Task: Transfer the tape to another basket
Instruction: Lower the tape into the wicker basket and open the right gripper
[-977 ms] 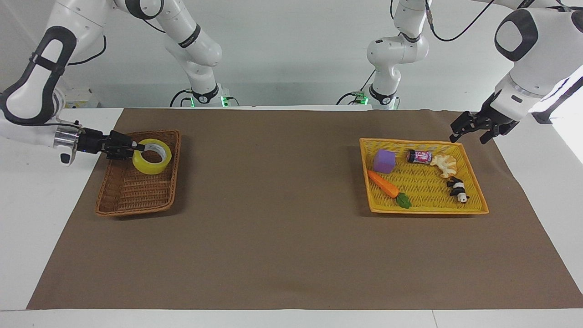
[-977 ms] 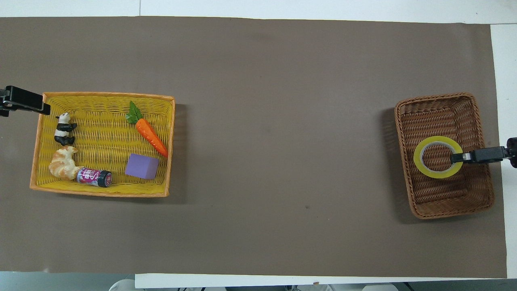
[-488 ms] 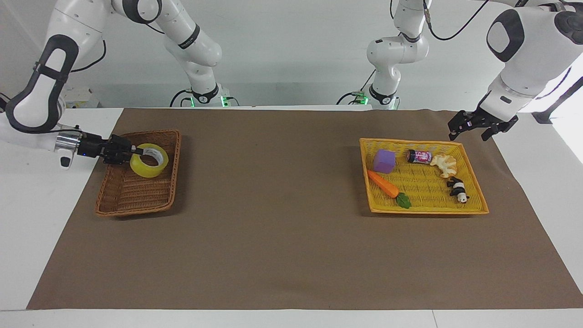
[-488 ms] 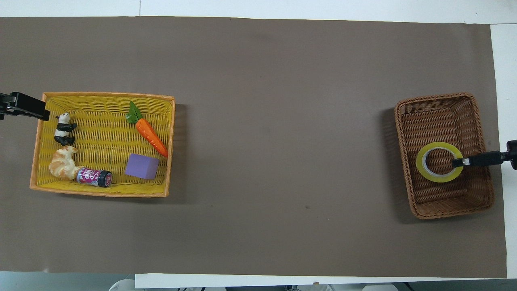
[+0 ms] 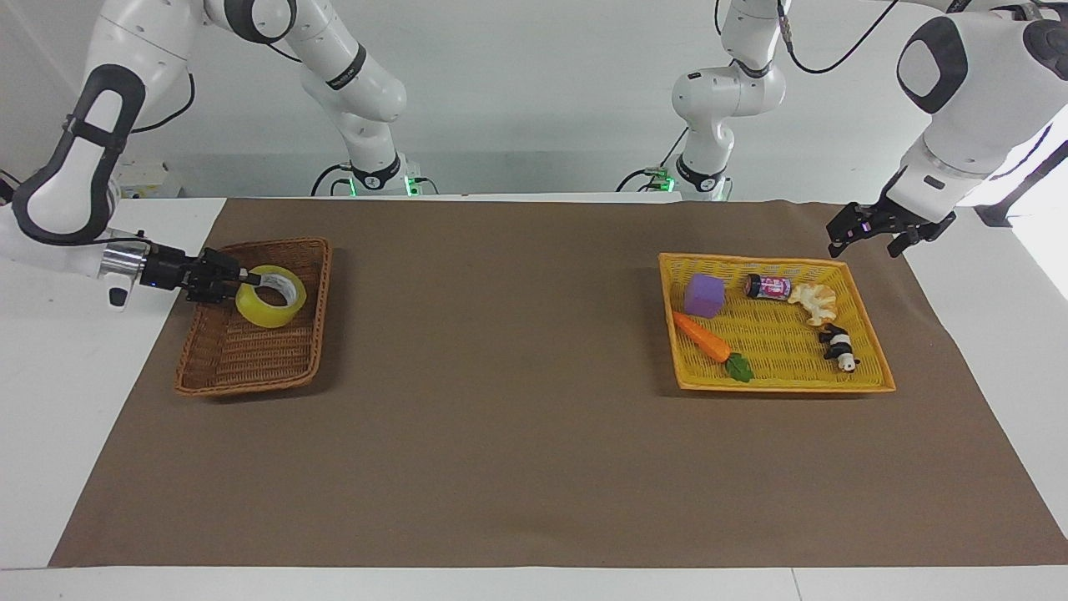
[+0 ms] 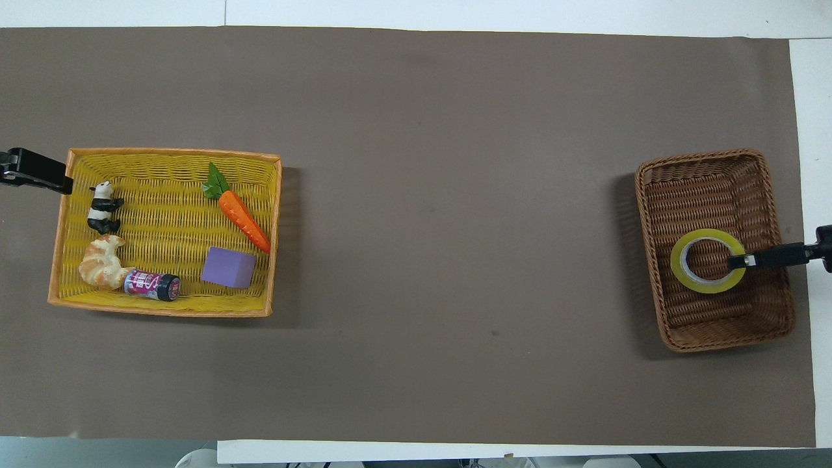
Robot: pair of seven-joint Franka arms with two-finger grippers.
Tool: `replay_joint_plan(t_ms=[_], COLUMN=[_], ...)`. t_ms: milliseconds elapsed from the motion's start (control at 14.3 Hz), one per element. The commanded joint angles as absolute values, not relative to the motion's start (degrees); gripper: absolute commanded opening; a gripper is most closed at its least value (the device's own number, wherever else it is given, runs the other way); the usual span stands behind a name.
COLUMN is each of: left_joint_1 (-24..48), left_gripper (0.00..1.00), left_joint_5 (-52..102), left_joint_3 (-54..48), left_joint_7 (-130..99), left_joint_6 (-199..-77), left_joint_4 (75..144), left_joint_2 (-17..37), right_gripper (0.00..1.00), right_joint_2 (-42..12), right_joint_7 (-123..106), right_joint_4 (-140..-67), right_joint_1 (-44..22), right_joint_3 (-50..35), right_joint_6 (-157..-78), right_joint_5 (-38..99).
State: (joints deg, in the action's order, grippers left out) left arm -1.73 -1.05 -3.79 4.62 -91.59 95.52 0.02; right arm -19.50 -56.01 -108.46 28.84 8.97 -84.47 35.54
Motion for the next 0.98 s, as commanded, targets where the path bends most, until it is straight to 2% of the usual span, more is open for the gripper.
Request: replay_joint_plan(t_ms=[0,419,628,907], left_joint_1=[-1.41,-1.41,-1.41,-1.41], left_gripper=[1.0,1.0,1.0,1.0], left_joint_5=[-2.29,-2.29,-2.29,-2.29], left_joint_3=[-3.6,-3.6,-3.6,-3.6], left_joint_7=[4.66,4.57,4.57,4.57], left_joint_6=[-91.49,-91.32,-91.41,-91.32], left_joint_4=[96.5,96.5,96.59,96.59], left_joint_2=[-1.23,-1.23,-1.23,-1.23], right_gripper=[1.0,1.0,1.0,1.0], right_joint_2=[-19.42,-19.25,-18.81,-16.18], right_joint_7=[-57.39,-58.1,-58.01,-57.66], right_joint_4=[-108.02,-107.14,-104.51,-101.69], right_joint_1=[29.36,28.92,27.6,25.15], right_joint_3=[8.35,8.26,8.0,7.91], right_joint_6=[-84.55,-84.64,-84.81,-84.81], right_joint_5=[34.02,33.14,30.42,26.99])
